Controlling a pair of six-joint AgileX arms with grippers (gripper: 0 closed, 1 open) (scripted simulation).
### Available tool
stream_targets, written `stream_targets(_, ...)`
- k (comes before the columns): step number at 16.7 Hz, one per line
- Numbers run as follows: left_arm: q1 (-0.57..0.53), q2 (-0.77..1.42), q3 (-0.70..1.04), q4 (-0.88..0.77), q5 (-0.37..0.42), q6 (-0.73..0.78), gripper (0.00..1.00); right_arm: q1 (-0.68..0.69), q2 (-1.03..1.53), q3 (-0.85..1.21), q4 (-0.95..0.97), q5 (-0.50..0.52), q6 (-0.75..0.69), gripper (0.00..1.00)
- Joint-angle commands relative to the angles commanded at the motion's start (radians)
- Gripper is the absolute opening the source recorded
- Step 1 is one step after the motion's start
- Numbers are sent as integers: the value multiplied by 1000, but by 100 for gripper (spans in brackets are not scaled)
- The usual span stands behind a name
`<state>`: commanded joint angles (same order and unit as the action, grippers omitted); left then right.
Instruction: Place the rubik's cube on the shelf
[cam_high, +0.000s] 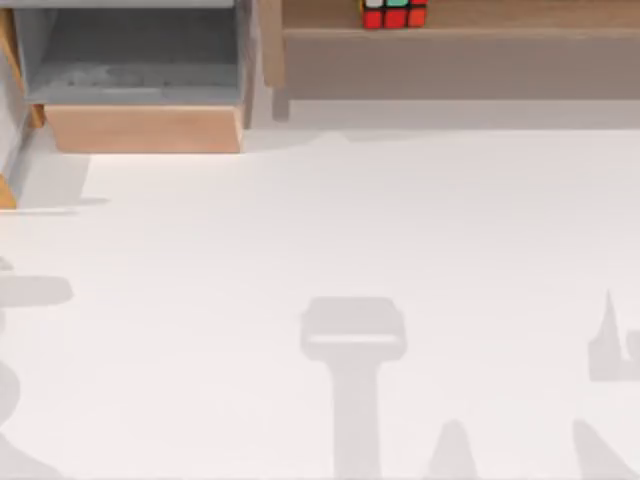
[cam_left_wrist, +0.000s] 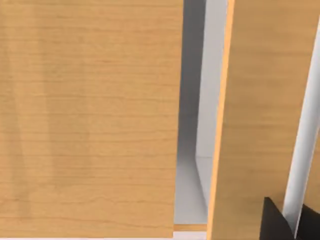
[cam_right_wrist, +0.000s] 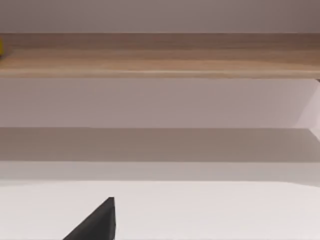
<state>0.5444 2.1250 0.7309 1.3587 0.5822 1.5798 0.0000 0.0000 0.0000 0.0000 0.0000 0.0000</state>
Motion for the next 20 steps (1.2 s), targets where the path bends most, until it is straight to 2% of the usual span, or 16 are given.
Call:
stream_targets(9, -85, 104, 235, -127, -83, -4, 0, 0, 0, 0, 0, 0, 0, 100)
stream_targets(15, -91, 122, 255, -145, -87, -7, 0, 0, 0, 0, 0, 0, 0, 100)
stream_targets(20, -133, 206, 451, -238, -130, -6, 0, 0, 0, 0, 0, 0, 0, 100)
